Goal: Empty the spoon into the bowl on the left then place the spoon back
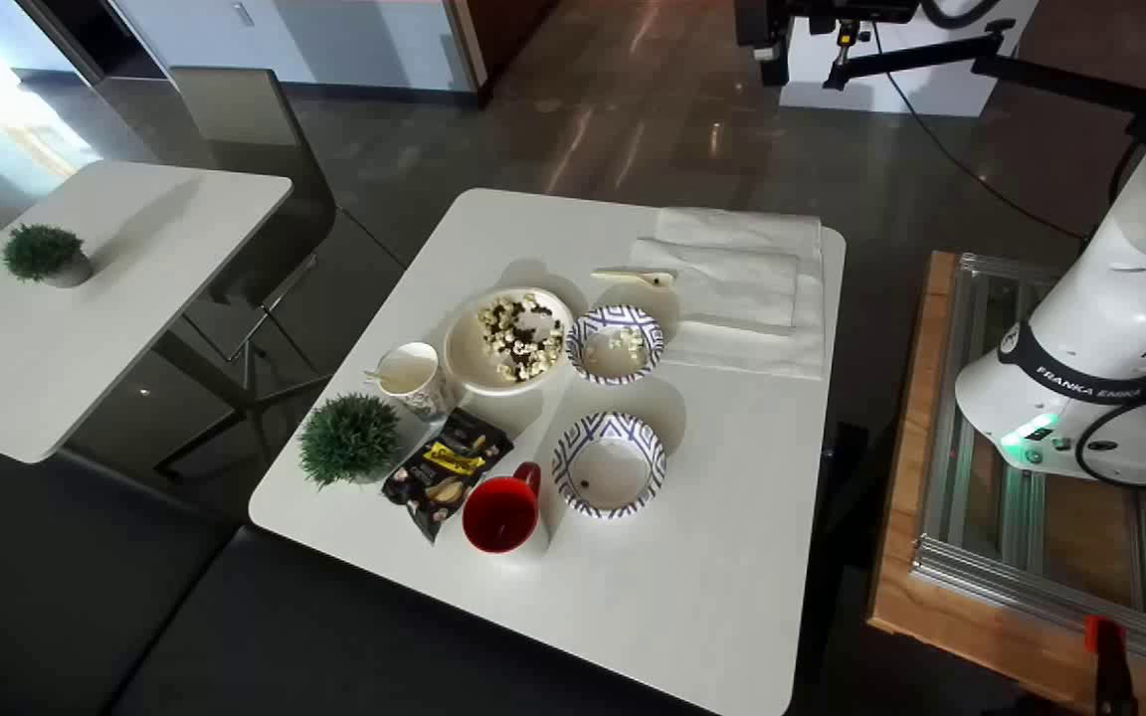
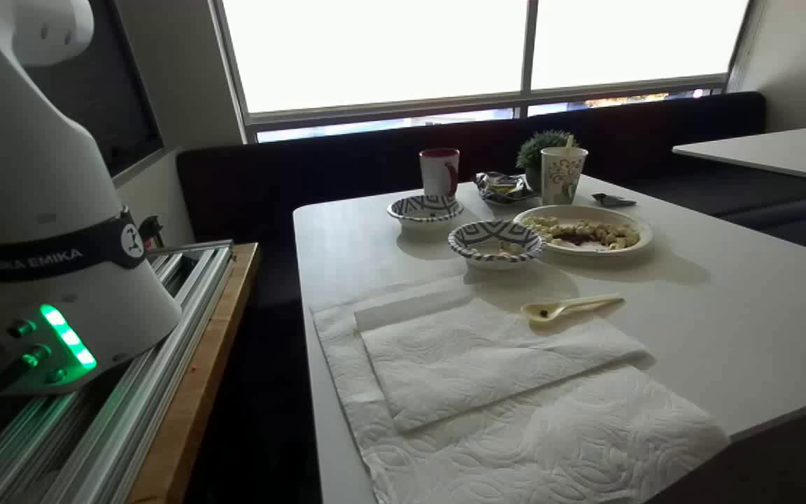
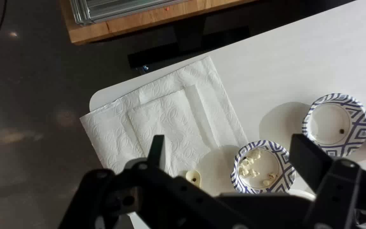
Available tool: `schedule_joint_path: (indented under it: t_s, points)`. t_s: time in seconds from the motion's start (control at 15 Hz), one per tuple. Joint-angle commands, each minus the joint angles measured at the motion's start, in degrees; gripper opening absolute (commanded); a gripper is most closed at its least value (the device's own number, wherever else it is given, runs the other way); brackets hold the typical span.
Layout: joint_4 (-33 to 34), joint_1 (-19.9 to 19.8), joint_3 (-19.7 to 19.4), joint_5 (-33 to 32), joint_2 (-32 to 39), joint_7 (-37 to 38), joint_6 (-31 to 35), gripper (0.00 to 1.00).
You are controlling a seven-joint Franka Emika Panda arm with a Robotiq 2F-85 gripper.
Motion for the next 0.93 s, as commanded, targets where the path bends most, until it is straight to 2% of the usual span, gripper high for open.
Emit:
schedule_joint_path:
  t_s: [0.0,0.47,0.87]
  points:
    - [0.1,0.1,-0.1,0.0,0.1,0.0,-0.1,1.0]
    - [0.3,-0.1,-0.2,-0.1,0.9,0.1,0.8,1.0]
    - [1.3,0.1,-2.2,-0.2,12.1,-5.6,10.0,1.0]
